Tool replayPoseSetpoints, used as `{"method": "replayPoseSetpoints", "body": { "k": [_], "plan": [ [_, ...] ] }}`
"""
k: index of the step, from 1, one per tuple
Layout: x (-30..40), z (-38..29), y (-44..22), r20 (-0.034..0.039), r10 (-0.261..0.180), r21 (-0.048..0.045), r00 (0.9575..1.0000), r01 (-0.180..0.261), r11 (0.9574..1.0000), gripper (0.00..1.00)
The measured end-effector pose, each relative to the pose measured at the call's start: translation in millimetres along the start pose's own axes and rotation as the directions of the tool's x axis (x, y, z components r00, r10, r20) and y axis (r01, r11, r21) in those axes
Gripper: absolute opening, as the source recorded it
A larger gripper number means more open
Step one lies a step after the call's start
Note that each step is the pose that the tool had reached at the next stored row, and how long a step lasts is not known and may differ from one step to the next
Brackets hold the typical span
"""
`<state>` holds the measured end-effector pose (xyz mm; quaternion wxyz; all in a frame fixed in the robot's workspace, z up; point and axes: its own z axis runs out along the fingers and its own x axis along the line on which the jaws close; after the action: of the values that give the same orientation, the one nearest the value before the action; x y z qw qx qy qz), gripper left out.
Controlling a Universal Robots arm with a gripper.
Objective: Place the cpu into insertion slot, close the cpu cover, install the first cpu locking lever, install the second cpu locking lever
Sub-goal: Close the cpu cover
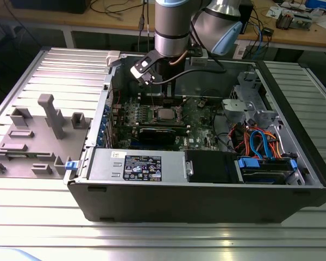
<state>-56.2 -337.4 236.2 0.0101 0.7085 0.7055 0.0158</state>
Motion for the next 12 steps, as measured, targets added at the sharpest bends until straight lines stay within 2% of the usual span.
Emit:
{"method": "replayPoseSetpoints", "body": {
  "k": [12],
  "plan": [
    [0.0, -2.0, 0.1, -0.0001, 0.0, -0.0001, 1.0, 0.0, 1.0, 0.11]
  ]
}}
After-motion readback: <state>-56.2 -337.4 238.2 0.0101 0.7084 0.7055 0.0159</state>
